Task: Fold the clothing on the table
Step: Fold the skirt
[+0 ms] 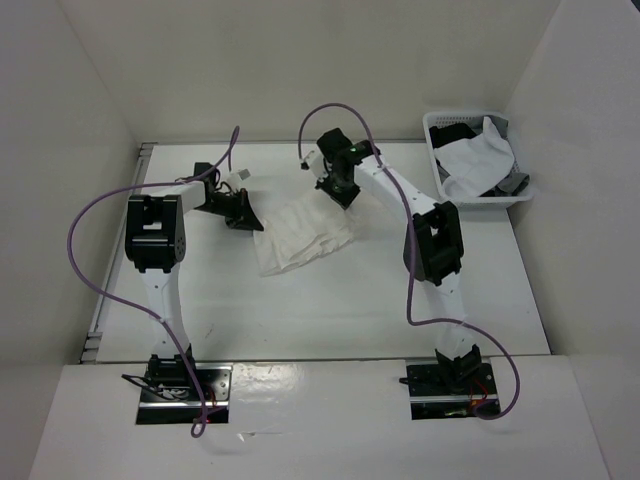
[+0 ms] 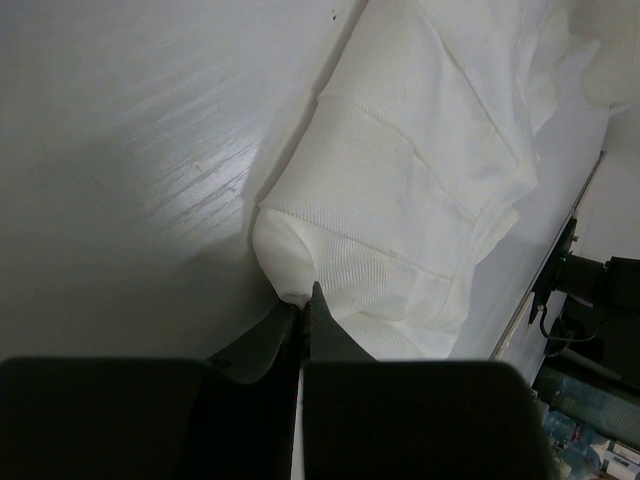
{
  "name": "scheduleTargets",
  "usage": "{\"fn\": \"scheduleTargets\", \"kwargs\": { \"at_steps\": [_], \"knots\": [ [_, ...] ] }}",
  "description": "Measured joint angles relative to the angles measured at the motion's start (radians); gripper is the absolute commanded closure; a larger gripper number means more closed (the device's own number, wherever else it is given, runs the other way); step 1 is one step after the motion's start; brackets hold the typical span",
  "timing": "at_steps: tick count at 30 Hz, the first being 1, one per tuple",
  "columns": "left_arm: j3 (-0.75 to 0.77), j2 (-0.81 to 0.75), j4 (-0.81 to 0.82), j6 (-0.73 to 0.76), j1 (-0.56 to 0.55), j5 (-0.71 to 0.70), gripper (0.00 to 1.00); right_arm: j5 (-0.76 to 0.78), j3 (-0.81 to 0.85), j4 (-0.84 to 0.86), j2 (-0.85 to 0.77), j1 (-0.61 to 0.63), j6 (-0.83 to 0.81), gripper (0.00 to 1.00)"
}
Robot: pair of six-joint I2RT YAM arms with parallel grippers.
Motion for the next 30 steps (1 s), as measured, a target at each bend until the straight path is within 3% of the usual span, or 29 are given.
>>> {"fn": "scheduleTargets", "kwargs": {
  "at_steps": [9,19,30],
  "knots": [
    [0.001,0.0,0.009,-0.003,-0.009,-0.006,1.0,0.0,0.022,-0.044,-0.04,0.129,-0.007,1.0],
    [0.0,0.0,0.019,-0.009,-0.023,-0.008,1.0,-0.13,0.177,-0.069,0.006,0.14,0.034,1.0],
    [-0.035,0.006,0.068,-0.029,-0.023,0.062,1.0,-0.223,0.23,-0.091,0.099,0.188,0.051,1.0]
  ]
}}
